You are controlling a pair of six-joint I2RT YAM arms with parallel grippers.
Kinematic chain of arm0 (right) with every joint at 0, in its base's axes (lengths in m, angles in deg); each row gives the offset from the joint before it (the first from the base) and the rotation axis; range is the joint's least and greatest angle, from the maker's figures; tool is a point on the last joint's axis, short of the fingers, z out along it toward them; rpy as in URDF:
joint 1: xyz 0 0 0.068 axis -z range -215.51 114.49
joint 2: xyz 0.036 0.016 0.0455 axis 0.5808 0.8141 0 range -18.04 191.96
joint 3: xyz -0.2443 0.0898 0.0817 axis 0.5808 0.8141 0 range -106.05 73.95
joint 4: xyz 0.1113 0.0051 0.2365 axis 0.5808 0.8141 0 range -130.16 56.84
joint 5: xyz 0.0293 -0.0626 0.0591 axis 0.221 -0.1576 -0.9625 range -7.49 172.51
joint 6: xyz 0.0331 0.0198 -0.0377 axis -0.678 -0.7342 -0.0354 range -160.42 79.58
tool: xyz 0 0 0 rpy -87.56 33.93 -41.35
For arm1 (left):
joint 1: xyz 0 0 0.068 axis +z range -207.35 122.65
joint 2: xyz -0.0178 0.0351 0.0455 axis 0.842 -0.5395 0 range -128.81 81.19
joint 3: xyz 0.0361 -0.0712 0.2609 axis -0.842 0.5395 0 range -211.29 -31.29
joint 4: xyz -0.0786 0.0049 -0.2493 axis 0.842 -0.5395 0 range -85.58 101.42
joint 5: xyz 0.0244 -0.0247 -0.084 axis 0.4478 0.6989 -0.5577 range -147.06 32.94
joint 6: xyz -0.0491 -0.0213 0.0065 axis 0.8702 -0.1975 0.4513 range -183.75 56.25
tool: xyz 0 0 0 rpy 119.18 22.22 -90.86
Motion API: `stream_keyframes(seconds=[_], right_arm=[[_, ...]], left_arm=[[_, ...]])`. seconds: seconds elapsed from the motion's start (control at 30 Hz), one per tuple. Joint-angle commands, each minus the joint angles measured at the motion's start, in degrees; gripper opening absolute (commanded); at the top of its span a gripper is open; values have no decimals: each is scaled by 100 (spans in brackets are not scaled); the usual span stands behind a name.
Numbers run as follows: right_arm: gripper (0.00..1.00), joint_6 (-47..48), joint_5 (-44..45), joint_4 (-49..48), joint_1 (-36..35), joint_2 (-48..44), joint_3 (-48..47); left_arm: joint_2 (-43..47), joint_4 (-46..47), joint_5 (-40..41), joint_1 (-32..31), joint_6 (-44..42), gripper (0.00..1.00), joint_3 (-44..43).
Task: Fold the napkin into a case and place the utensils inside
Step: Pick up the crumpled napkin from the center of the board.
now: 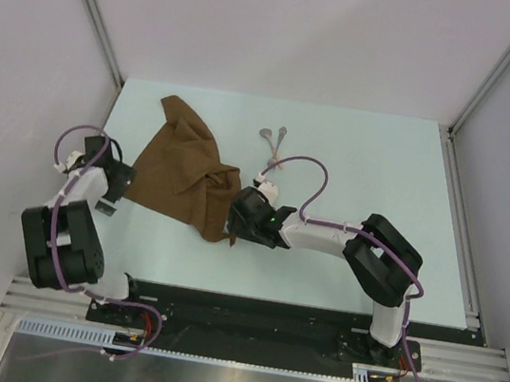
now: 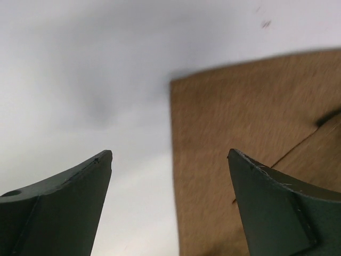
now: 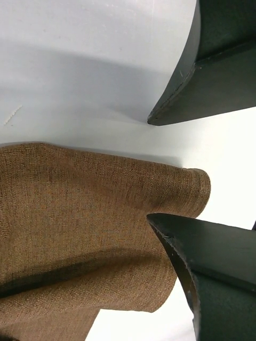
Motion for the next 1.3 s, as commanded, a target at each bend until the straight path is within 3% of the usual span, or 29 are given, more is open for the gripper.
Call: stream_keyframes(seconds=[0.0, 0.2, 0.4, 0.43, 0.5, 0.53, 0.63, 0.67, 0.7, 0.77, 1.0, 1.1, 1.27], right_arm=[[71, 37, 155, -98, -1, 44, -44], [65, 117, 68, -248, 43, 140, -88], [55, 257, -29, -362, 43, 359, -237], [54, 283, -90, -388, 43, 386, -289], [51, 415, -117, -450, 25, 465, -334], [50, 485, -143, -468, 25, 483, -360], [35, 801, -161, -494, 25, 466, -387], [30, 915, -170, -520, 25, 439, -387], [15, 1221, -274, -581, 17, 413, -387], [0, 1539, -354, -547, -10, 264, -430], [0, 2805, -74, 524, -807, -1132, -624], [0, 3148, -46, 1095, -1291, -1853, -877], [0, 3527, -414, 1684, -2048, -2872, -1282]], left_arm=[[-864, 281, 141, 70, -267, 96, -780], [-1807, 26, 1, 70, -171, 97, -1335], [-2116, 130, 0, 26, -161, 83, -1415], [-2072, 210, 9, 44, -196, 71, -1371], [-2036, 429, -122, 35, -398, 56, -1335], [-2002, 500, -218, 44, -460, 37, -1283], [-1739, 579, -474, 53, -636, 2, -1204], [-1450, 649, -535, 53, -767, 0, -1134], [-1221, 737, -649, 53, -829, 0, -1055], [-764, 843, -711, 53, -1048, 0, -800], [2728, 352, -958, 61, -1366, 0, -684], [3795, -140, -582, 88, -1304, 0, -1305], [4248, -913, 623, 97, -1646, 0, -2923]])
